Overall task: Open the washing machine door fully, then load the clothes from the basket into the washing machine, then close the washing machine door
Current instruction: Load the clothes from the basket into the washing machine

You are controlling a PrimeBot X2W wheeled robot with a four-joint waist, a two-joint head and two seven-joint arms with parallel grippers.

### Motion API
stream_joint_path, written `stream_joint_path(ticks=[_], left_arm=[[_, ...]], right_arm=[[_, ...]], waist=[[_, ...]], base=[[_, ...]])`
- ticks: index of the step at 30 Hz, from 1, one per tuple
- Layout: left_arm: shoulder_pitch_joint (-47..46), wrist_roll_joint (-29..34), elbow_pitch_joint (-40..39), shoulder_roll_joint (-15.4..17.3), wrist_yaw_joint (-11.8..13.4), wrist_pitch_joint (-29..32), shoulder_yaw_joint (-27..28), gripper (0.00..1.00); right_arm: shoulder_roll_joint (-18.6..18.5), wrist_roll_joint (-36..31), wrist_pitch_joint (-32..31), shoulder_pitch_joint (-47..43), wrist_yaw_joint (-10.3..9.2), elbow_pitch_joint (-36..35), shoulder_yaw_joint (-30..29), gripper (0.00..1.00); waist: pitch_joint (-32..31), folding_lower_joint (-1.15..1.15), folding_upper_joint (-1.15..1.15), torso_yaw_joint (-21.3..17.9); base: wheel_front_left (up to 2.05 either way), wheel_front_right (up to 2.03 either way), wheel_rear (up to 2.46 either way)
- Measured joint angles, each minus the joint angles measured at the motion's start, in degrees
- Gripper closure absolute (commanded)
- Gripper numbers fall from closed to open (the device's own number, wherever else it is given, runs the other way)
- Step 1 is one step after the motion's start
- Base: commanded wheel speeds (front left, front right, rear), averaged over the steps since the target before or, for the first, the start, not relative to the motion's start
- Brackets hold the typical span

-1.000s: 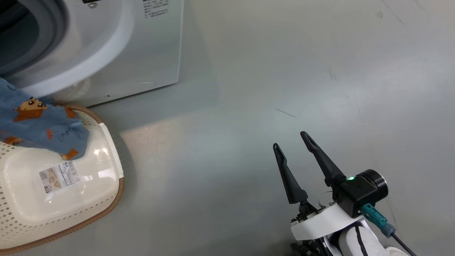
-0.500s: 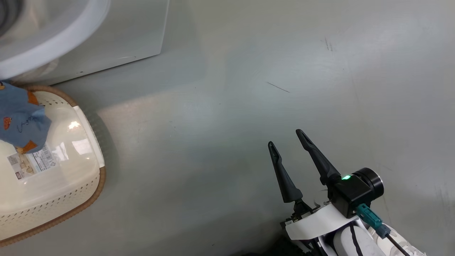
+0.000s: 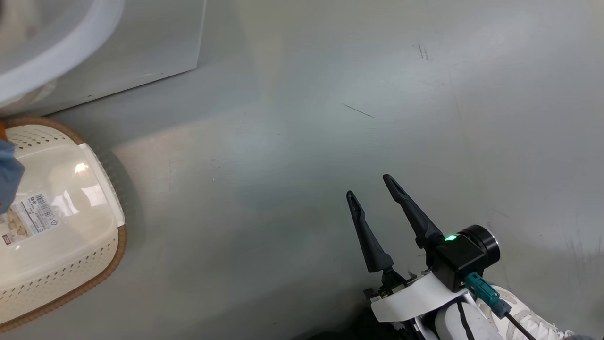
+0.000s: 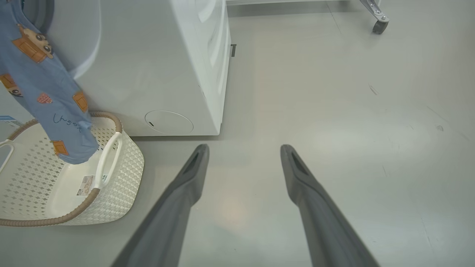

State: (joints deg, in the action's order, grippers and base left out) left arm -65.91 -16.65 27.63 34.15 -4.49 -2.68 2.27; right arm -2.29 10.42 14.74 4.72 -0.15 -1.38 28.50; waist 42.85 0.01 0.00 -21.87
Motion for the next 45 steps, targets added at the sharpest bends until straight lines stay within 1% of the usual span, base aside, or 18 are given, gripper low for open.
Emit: stream_joint_path(ticks=[2,10,11,12,13,14,15,20,24,28,29,30,34,39,42,45], left_arm=[[-1.47,-0.03,0.79,-0.13,-0.02,-1.02,0.01,1.0],[-1.67,1.38,7.43,-0.58,-0.53,-0.29,-2.85,1.0],[-1.68,1.36,8.38,-1.02,-0.53,-0.22,-2.88,0.82],[-1.66,1.34,9.45,-1.56,-0.53,-0.04,-3.07,0.69],[-1.63,1.42,10.2,-2.05,-0.53,0.04,-3.56,0.55],[-1.61,1.44,10.96,-2.44,-0.53,0.07,-3.88,0.17],[-1.62,1.44,11.57,-2.77,-0.52,0.09,-4.02,0.0],[-1.62,1.51,15.5,-3.25,0.65,0.62,-3.86,0.0],[-1.48,1.48,18.55,-4.98,1.47,0.59,-3.56,0.0],[-1.52,1.38,19.58,-6.44,1.66,0.21,-3.5,0.0],[-1.51,1.21,19.94,-7.09,2.09,-0.01,-3.46,0.0],[-1.51,1.21,19.94,-7.09,2.09,-0.01,-3.46,0.0],[-1.38,0.91,20.92,-9.45,3.03,-0.69,-3.66,0.0],[0.02,0.78,22.2,-11.73,3.3,-1.76,-4.48,0.0],[0.26,0.73,22.35,-13.66,4.05,-1.75,-4.5,0.0],[0.26,-0.46,21.93,-15.75,4.28,-2.2,-4.27,0.0]], right_arm=[[0.02,0.11,0.0,-0.11,-0.51,0.15,-0.18,0.0],[0.02,0.6,0.0,-0.25,-0.59,0.19,0.04,0.0],[0.02,0.62,0.0,-0.25,-0.75,0.2,0.0,0.0],[0.04,0.62,0.0,-0.24,-1.19,0.2,-0.1,0.0],[0.0,0.65,0.0,-0.21,-1.43,0.22,-0.13,0.0],[0.01,0.65,0.0,-0.14,-1.48,0.24,-0.13,0.0],[0.02,0.65,0.0,-0.01,-1.49,0.25,-0.15,0.0],[0.0,0.67,0.0,1.1,-1.51,0.34,-0.53,0.0],[0.0,0.76,0.0,1.74,-1.49,1.41,-0.56,0.0],[-0.02,0.83,0.0,1.85,-1.48,1.98,-0.91,0.0],[-0.02,0.93,0.0,1.85,-1.48,2.11,-1.13,0.0],[-0.02,0.93,0.0,1.85,-1.48,2.11,-1.13,0.0],[-0.04,1.01,0.0,1.85,-1.48,2.86,-1.96,0.0],[-0.05,1.01,0.0,1.86,-1.42,3.46,-2.83,0.0],[-0.09,0.54,0.0,1.86,-1.42,3.54,-4.01,0.0],[-0.1,-0.19,0.0,1.89,-1.42,3.55,-5.56,0.0]], waist=[[0.26,0.0,0.0,-0.23],[0.72,0.0,0.0,-0.36],[0.72,0.0,0.0,-0.28],[0.67,0.0,0.0,-0.16],[0.59,0.0,0.0,-0.01],[0.44,0.0,0.0,0.13],[0.26,0.0,0.0,0.26],[-0.95,0.0,0.0,1.15],[-2.47,-0.01,0.0,1.86],[-4.16,-0.01,0.0,2.71],[-4.55,0.0,0.0,2.96],[-4.55,0.0,0.0,2.96],[-6.1,-0.01,0.0,4.09],[-7.93,-0.01,0.0,5.74],[-8.76,-0.01,0.0,7.01],[-9.28,-0.01,0.0,8.46]], base=[[0.0,0.0,0.0],[0.0,0.0,0.0],[0.0,0.0,0.0],[0.0,0.0,0.0],[0.0,0.0,0.0],[0.0,0.0,0.0],[0.0,0.0,0.0],[0.0,0.0,0.0],[0.0,0.0,0.0],[0.0,0.0,0.0],[0.0,0.0,0.0],[0.0,0.0,0.0],[0.0,0.0,0.0],[0.0,0.0,0.0],[0.0,0.0,0.0],[0.0,0.0,0.0]])
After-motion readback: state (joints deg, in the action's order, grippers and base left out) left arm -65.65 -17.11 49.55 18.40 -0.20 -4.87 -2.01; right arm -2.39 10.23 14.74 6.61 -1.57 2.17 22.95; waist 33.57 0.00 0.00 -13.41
